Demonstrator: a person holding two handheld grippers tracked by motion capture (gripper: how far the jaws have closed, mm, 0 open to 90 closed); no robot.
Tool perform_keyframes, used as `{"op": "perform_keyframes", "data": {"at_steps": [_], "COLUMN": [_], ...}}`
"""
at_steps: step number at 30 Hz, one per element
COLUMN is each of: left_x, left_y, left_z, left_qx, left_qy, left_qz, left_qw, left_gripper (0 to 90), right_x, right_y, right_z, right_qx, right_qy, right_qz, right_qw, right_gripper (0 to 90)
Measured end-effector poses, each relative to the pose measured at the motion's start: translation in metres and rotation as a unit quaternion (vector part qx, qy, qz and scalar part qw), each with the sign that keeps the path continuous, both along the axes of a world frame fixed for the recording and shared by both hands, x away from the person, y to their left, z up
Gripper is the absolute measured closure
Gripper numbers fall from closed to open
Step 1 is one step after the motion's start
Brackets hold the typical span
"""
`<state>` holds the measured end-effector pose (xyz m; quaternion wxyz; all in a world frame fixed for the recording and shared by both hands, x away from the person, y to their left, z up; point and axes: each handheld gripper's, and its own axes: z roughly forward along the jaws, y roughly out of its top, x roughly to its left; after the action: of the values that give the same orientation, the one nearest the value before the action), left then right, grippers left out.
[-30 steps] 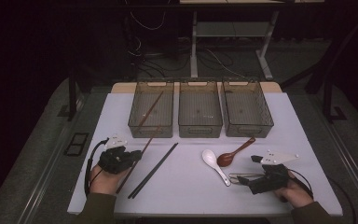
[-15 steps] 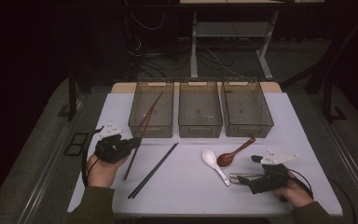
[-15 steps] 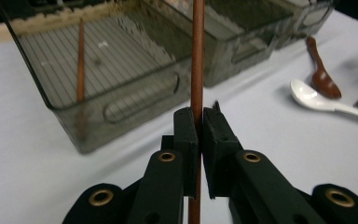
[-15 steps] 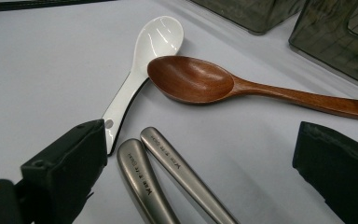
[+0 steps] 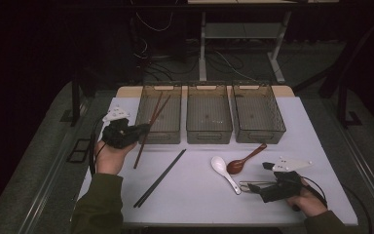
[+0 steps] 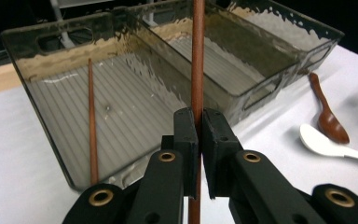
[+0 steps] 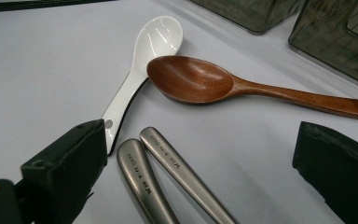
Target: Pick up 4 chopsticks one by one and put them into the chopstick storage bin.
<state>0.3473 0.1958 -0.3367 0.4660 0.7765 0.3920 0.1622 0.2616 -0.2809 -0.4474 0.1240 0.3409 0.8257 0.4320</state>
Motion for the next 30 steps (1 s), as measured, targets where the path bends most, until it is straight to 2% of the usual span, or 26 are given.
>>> {"op": "perform_keyframes", "data": {"at_steps": [10,17,21,25,30], "left_x": [0.028,0.051,0.066,0.083,0.102], "left_y": [-0.007,-0.014,-0.017,-0.019,-0.021], "left_z": [0.024,0.047,0.058,0.058,0.044], "left_qx": [-0.008,0.001,0.010,0.020,0.028], "left_qy": [-0.007,-0.017,-0.024,-0.032,-0.031], "left_qz": [-0.003,-0.002,0.009,0.025,0.042], "left_qw": [0.9999,0.9999,0.9996,0.9990,0.9982], "left_gripper": [84.1,84.1,84.0,84.1,84.1], "right_x": [0.000,0.000,0.001,0.001,0.001], "right_y": [0.000,0.000,0.000,0.000,0.000], "right_z": [0.000,0.000,-0.001,0.000,-0.001], "right_qx": [0.000,0.001,0.000,0.000,0.001], "right_qy": [-0.003,-0.003,-0.002,-0.002,-0.002], "right_qz": [0.001,0.001,0.000,0.001,0.001], "right_qw": [1.0000,1.0000,1.0000,1.0000,1.0000], "right_gripper": [3.0,3.0,2.9,2.9,2.9]}}
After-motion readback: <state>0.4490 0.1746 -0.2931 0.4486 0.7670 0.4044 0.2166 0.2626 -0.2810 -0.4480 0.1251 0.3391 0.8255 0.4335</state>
